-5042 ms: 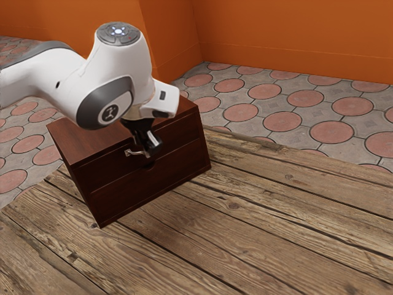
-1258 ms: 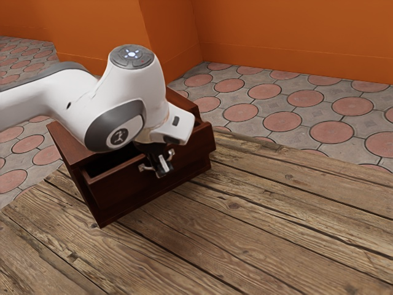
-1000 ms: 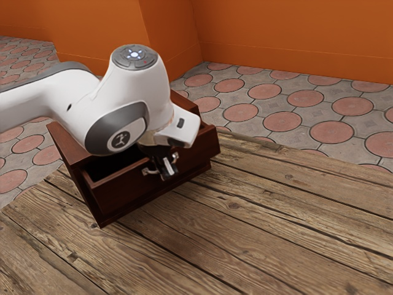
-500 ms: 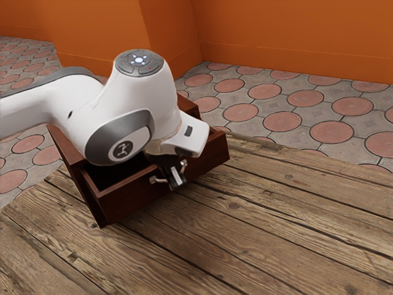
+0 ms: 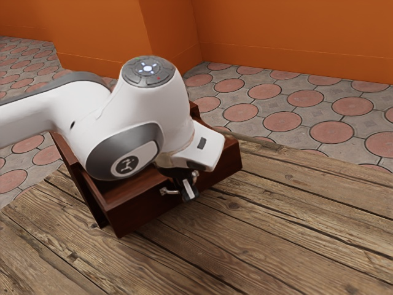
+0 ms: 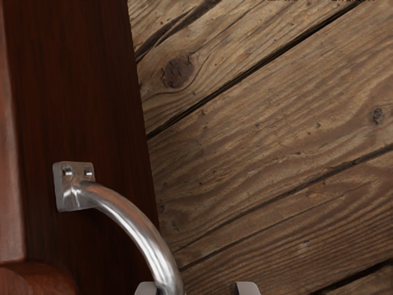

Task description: Pull the drawer handle with one arm to open the drawer

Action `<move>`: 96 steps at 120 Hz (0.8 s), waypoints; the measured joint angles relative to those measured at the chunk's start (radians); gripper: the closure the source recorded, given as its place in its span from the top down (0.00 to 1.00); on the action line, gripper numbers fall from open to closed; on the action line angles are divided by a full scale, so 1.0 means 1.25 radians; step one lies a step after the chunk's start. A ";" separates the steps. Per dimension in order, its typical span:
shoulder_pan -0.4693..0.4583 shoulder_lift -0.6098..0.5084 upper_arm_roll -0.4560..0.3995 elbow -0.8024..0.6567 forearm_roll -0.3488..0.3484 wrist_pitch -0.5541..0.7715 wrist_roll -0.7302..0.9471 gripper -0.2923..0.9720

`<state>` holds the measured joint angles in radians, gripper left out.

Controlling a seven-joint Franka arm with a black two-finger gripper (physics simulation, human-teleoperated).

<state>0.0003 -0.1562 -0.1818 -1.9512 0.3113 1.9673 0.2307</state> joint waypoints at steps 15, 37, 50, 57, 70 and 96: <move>0.001 -0.014 -0.021 -0.014 -0.009 -0.001 -0.007 0.28; 0.003 -0.032 -0.039 -0.032 -0.021 -0.001 -0.019 0.26; 0.000 -0.033 -0.045 -0.033 -0.029 -0.002 -0.023 0.28; -0.001 -0.034 -0.046 -0.033 -0.031 -0.003 -0.024 0.29; 0.000 -0.033 -0.047 -0.031 -0.031 -0.008 -0.026 0.32; 0.001 -0.022 -0.049 0.028 -0.026 -0.085 -0.012 0.61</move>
<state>0.0010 -0.1841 -0.2427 -1.9164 0.2788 1.8605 0.2157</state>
